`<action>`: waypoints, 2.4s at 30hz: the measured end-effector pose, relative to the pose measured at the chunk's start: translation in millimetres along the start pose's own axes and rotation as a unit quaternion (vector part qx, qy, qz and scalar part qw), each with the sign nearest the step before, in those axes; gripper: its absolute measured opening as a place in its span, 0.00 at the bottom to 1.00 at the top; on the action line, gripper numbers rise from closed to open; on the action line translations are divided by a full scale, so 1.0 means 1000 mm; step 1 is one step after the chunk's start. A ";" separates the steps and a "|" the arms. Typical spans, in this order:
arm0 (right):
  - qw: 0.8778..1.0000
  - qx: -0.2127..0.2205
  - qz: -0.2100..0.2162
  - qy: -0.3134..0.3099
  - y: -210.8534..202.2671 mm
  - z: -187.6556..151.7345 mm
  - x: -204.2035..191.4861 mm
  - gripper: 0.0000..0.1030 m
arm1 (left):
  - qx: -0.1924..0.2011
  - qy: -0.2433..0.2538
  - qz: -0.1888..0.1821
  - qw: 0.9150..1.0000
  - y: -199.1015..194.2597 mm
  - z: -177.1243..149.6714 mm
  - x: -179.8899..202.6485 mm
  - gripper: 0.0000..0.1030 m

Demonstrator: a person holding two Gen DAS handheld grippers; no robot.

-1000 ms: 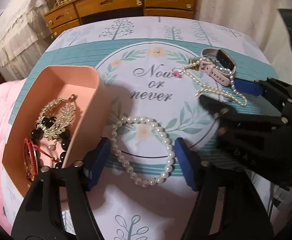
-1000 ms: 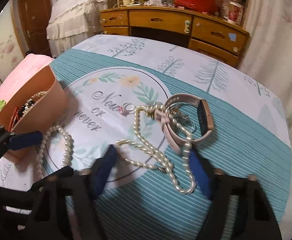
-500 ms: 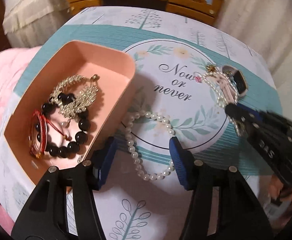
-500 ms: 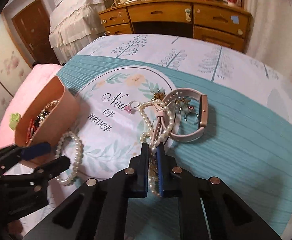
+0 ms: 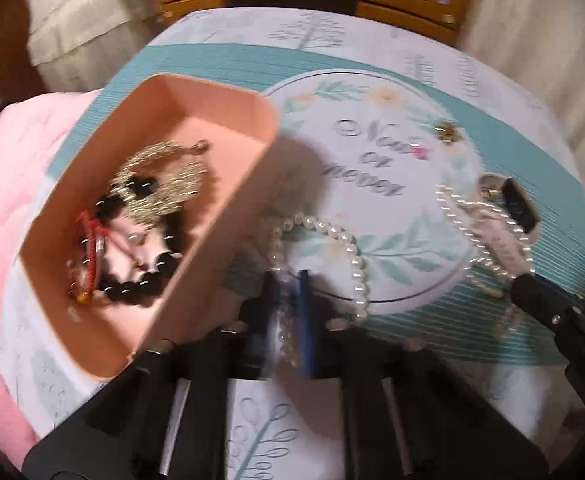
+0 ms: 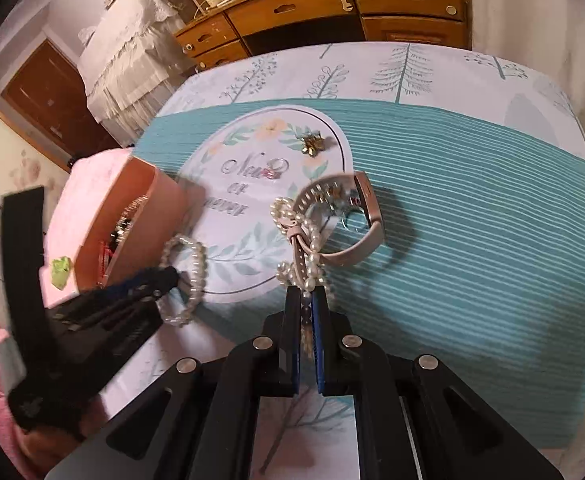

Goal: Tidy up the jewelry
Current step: 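Drop the pearl bracelet into the tray with the left tool while the right tool drops the necklace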

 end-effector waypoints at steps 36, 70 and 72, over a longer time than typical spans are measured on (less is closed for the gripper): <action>0.982 0.186 0.033 -0.002 -0.207 0.036 -0.132 0.05 | -0.009 0.139 -0.185 0.973 -0.144 -0.005 -0.041 0.05; 0.977 0.198 -0.073 0.012 -0.175 -0.013 -0.350 0.78 | -0.034 0.211 -0.189 0.958 -0.142 0.056 -0.184 0.63; 0.979 0.186 -0.075 0.018 -0.170 -0.016 -0.336 0.80 | -0.037 0.204 -0.185 0.961 -0.140 0.056 -0.183 0.63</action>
Point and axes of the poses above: each gripper's, at about its wrist camera, not at the fingertips, and y roughly the way its jaws point, x to its right, z to its top, the point moved 7 cm from there along y, roughly the way its jaws point, and after that the axes turned 7 degrees about -z, right-handed, at the moved point
